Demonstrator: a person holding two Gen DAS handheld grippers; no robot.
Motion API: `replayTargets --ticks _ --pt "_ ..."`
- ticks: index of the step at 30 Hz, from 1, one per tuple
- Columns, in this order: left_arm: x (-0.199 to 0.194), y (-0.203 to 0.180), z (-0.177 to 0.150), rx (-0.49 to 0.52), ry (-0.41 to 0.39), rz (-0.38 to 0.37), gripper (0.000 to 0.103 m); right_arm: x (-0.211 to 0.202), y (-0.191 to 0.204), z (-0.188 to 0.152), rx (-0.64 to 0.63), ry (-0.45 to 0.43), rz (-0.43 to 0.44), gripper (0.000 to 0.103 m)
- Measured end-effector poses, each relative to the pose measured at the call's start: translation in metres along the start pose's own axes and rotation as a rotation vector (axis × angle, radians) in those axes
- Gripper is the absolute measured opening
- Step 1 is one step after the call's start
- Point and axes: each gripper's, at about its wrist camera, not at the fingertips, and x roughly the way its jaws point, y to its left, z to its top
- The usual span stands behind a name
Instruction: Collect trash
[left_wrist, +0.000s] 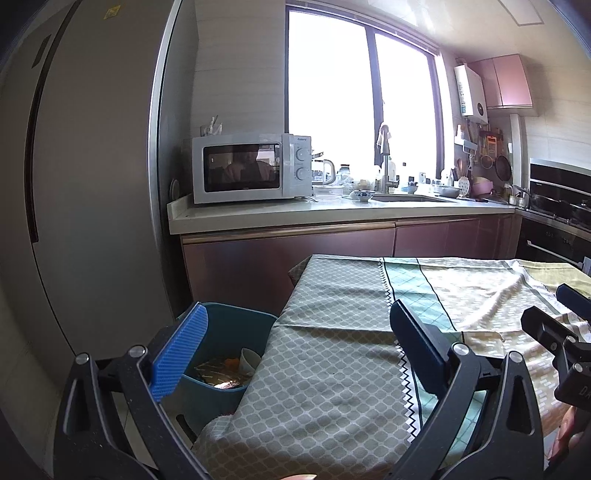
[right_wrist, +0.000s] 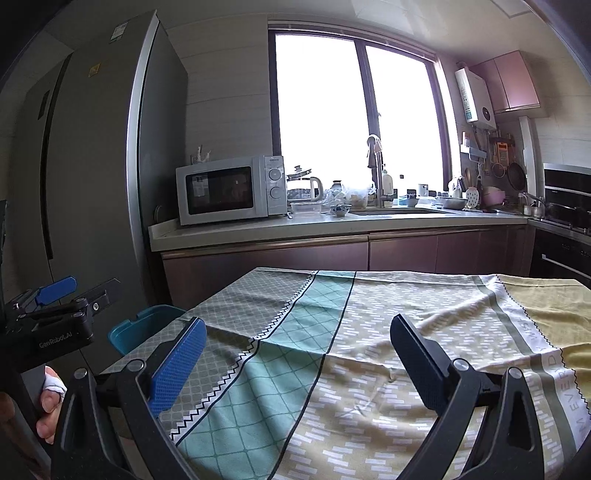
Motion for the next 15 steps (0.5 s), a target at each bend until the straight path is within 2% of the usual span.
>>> replayTargets --ticks 15 --pt "0.003 -0.013 0.003 0.014 -0.013 -0.019 0.097 -0.003 -0.01 0.002 0.014 -0.005 -0.021 0.096"
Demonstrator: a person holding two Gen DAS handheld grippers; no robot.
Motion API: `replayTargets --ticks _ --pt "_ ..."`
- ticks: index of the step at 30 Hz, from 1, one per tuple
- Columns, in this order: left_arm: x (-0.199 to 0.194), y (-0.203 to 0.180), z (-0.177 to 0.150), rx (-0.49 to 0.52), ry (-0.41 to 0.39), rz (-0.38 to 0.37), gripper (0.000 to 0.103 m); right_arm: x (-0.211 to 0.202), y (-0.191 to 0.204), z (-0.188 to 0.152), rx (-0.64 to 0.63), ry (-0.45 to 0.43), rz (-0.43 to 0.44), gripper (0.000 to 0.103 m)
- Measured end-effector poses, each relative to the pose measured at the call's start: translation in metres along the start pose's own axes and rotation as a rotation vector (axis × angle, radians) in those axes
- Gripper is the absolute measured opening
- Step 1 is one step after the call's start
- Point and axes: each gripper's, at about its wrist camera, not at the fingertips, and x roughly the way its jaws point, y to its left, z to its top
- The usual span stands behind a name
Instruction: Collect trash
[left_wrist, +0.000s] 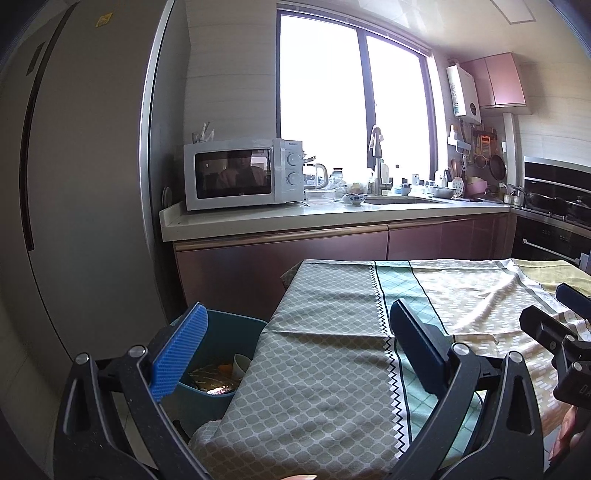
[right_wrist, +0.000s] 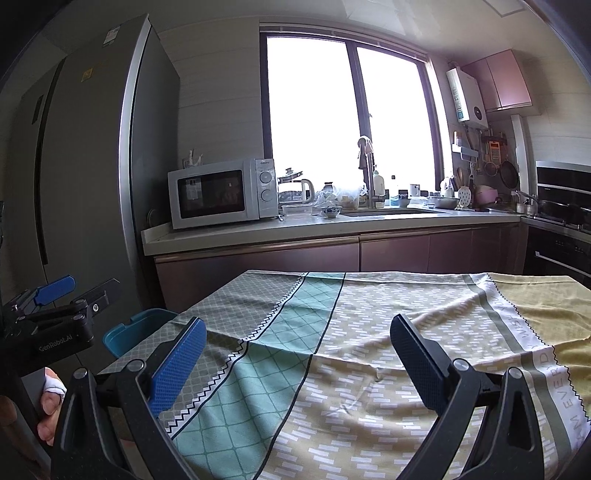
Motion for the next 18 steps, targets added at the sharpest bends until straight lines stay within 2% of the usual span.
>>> replayTargets --ticks 18 --pt "0.0021 -0.0022 0.0005 -0.004 -0.001 -0.003 0.097 0.0005 -0.005 0.0028 0.004 -0.006 -0.007 0.096"
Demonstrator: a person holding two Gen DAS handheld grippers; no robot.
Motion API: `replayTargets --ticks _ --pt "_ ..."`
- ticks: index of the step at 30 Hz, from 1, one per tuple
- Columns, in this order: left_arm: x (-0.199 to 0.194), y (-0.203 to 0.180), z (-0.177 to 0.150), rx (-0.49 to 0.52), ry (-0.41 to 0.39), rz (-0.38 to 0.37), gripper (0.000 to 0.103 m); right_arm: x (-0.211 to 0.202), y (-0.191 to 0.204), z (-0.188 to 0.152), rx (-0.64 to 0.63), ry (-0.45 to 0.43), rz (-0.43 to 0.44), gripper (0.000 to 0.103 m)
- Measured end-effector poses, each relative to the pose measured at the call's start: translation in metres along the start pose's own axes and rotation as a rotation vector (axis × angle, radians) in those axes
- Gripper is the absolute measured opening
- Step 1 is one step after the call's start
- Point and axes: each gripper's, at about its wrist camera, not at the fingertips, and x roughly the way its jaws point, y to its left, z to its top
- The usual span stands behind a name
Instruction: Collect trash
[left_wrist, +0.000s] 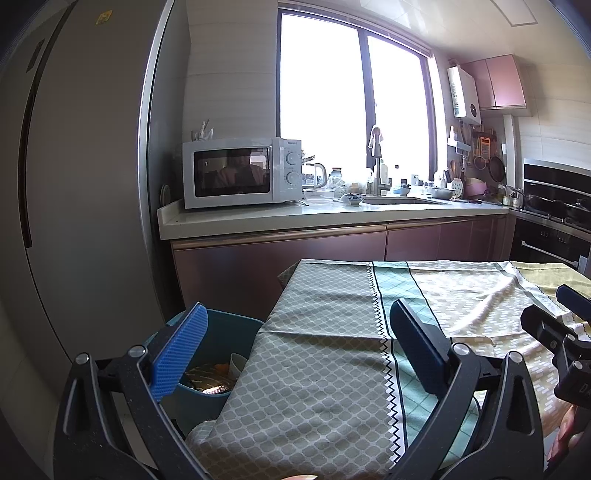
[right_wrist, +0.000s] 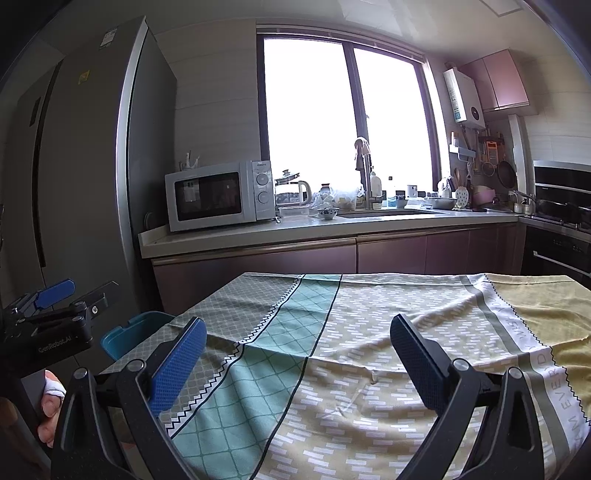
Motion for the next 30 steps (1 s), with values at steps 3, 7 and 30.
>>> replayTargets --ticks 3,7,30 --pt "-0.0002 0.0004 0.0003 0.001 0.001 0.0 0.097 0.0002 -0.0014 -0.0006 0.003 0.0 -0.001 0.096" --pt "0.0001 -0.0002 0.0003 -0.002 0.003 0.0 0.097 0.0007 -0.0023 -0.0008 0.006 0.0 -0.002 0.096" --pt "-0.0008 -0.0053 -0.0009 -0.001 0.003 0.0 0.097 0.0006 -0.0039 -0.0019 0.013 0.001 -0.007 0.096"
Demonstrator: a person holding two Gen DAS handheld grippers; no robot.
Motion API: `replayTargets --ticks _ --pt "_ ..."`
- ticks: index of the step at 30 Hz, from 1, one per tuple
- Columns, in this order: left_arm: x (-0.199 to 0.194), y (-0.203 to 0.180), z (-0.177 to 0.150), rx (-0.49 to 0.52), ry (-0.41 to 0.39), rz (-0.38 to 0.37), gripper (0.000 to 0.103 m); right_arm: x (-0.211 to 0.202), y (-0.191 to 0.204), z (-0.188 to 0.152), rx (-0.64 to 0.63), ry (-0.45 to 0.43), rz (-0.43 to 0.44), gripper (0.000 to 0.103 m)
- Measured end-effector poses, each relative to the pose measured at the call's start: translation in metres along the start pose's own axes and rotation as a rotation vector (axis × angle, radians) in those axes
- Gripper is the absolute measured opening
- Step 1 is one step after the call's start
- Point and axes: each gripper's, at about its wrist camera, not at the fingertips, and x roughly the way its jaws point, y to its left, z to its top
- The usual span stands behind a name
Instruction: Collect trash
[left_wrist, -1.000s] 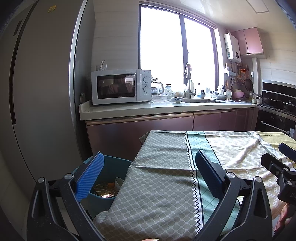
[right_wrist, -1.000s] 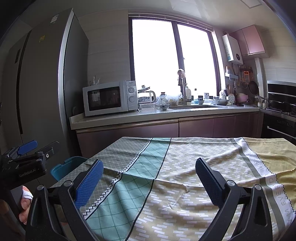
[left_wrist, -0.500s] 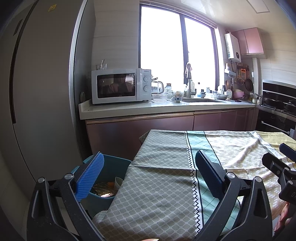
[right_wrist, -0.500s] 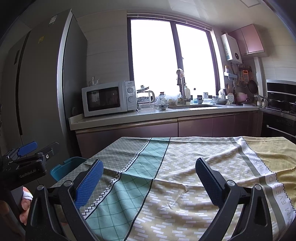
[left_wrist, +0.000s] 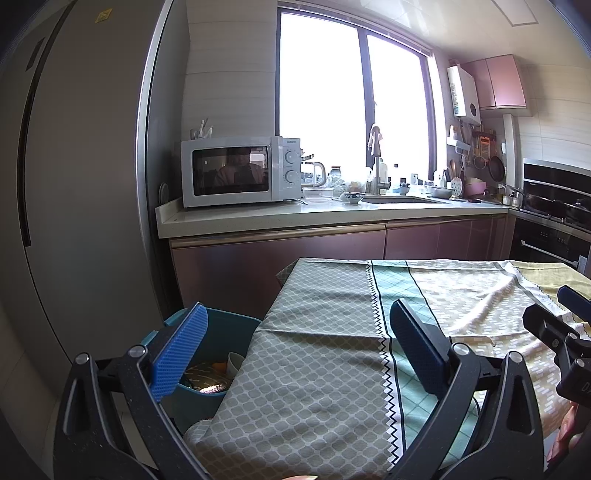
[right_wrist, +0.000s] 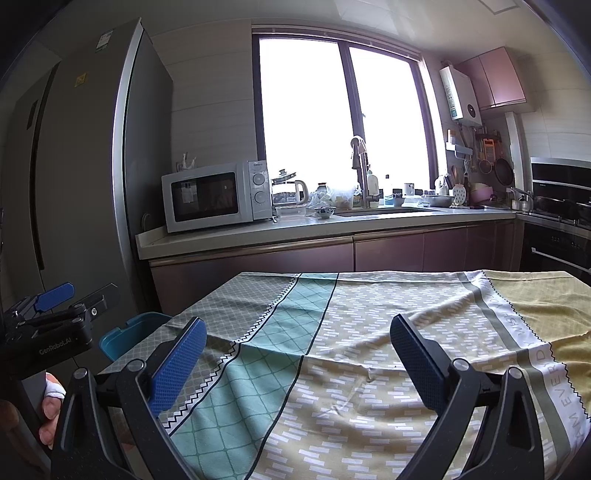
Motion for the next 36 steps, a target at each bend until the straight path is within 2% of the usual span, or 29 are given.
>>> replayTargets --ticks 36 --pt "0.0029 -0.0047 -0.0005 0.0 0.004 -0.005 0.097 -0.004 -0.0006 -0.001 0.009 -0.001 -0.015 0.096"
